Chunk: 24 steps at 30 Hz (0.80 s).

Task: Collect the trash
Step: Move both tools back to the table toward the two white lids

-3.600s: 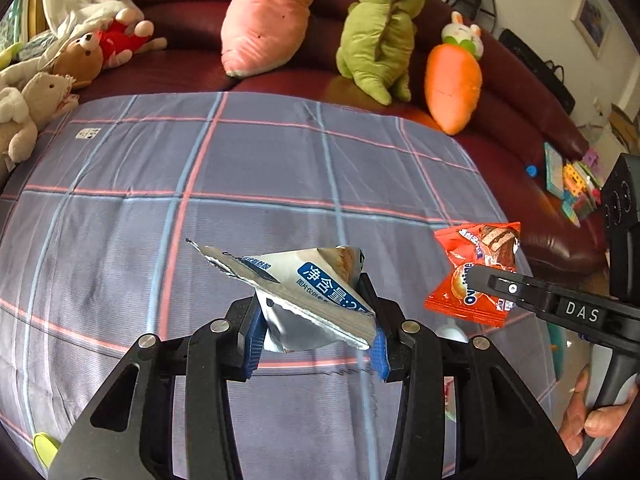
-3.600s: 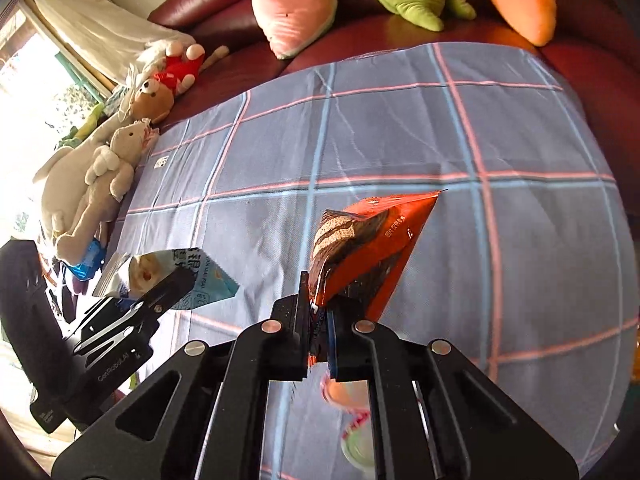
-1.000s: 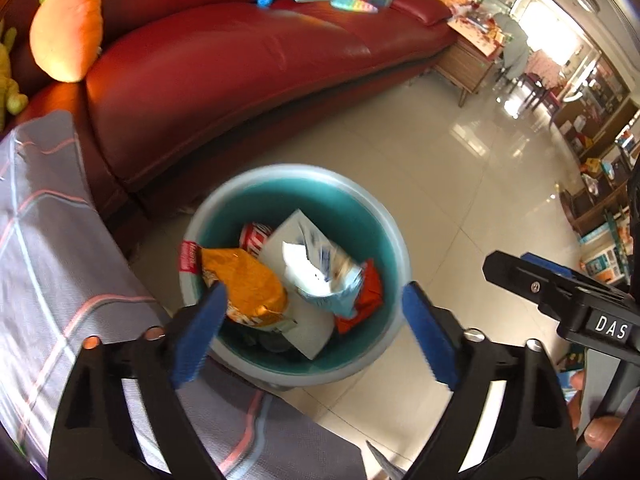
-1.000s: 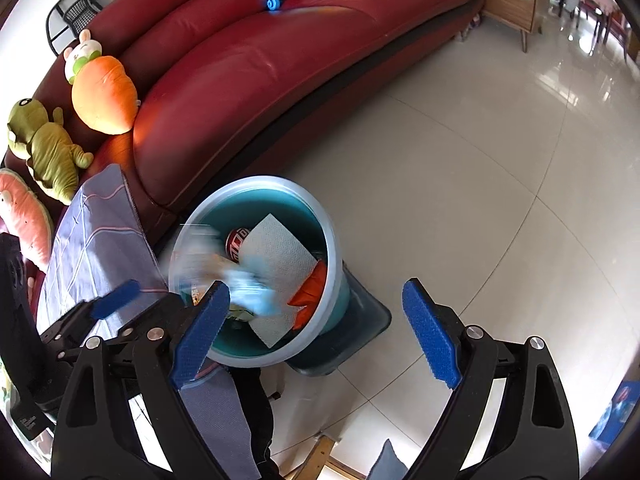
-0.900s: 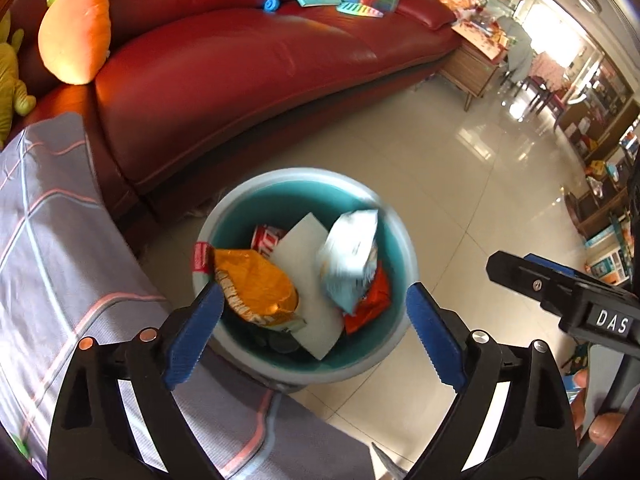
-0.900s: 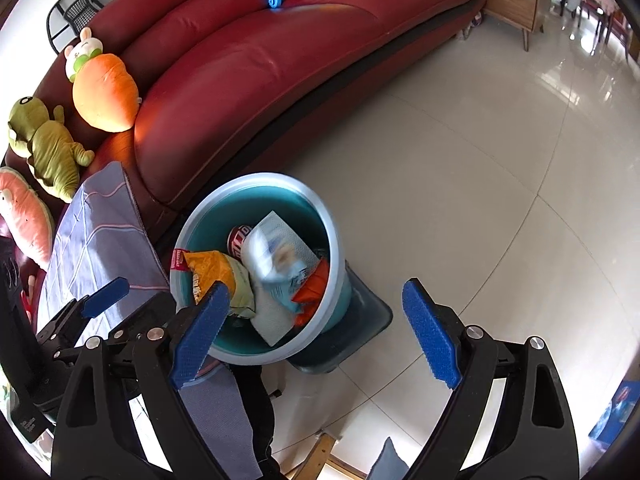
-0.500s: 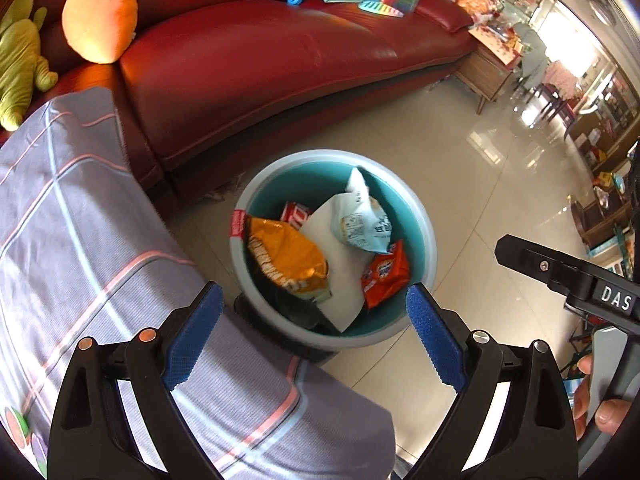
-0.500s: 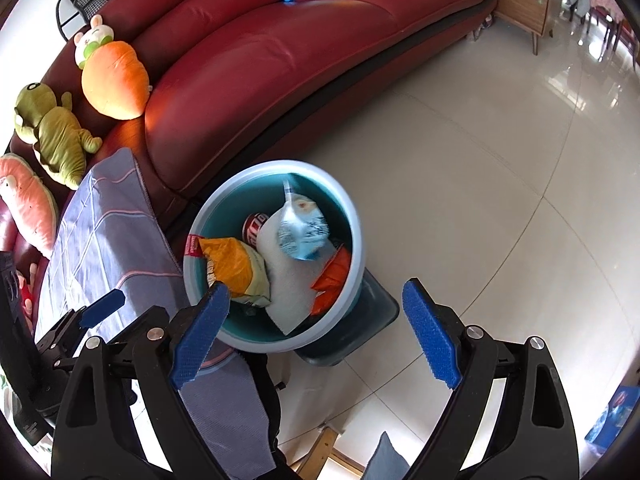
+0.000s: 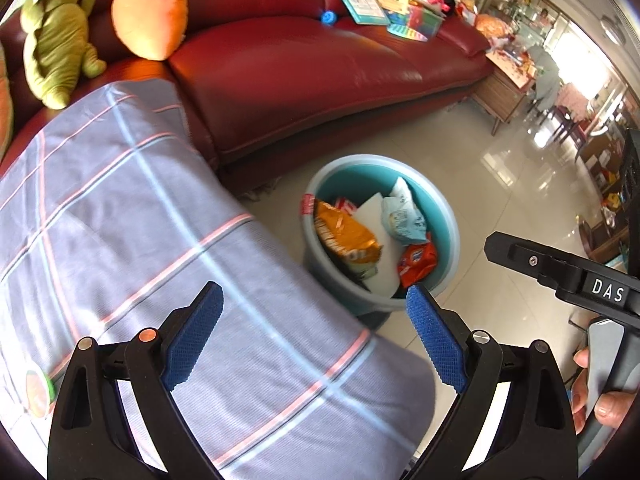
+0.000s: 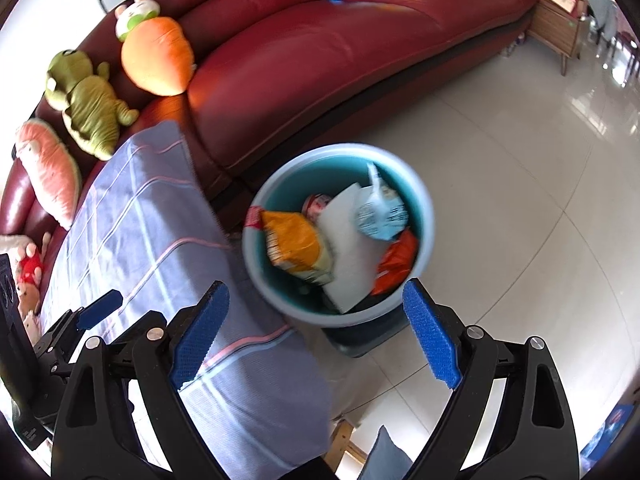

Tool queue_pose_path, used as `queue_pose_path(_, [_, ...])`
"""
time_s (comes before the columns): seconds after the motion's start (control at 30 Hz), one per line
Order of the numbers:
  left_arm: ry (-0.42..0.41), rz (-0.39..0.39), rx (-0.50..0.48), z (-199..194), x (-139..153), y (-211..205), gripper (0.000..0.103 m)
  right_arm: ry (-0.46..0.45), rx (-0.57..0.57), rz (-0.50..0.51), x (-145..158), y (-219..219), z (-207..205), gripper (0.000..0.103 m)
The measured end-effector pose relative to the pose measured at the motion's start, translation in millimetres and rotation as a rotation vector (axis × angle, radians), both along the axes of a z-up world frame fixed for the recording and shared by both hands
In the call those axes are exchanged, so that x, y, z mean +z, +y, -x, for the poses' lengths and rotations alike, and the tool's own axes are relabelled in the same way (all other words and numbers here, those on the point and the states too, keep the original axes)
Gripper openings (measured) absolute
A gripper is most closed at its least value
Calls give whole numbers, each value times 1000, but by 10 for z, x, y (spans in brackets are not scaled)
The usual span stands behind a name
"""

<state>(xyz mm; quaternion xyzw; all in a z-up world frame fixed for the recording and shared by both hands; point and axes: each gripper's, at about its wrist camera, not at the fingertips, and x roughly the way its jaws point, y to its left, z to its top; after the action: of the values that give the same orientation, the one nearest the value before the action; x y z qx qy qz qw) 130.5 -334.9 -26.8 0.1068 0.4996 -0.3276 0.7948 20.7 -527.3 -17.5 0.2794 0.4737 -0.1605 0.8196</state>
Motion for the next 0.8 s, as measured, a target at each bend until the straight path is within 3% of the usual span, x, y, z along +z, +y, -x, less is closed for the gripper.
queue_pose_path(0.5, [6, 19, 194, -146, -1, 1464, 93, 8, 208, 20, 142, 1160, -379, 84])
queue_pose_path(0.8, [6, -24, 326, -218, -130, 2561, 93, 54, 379, -101, -1, 1992, -697, 84])
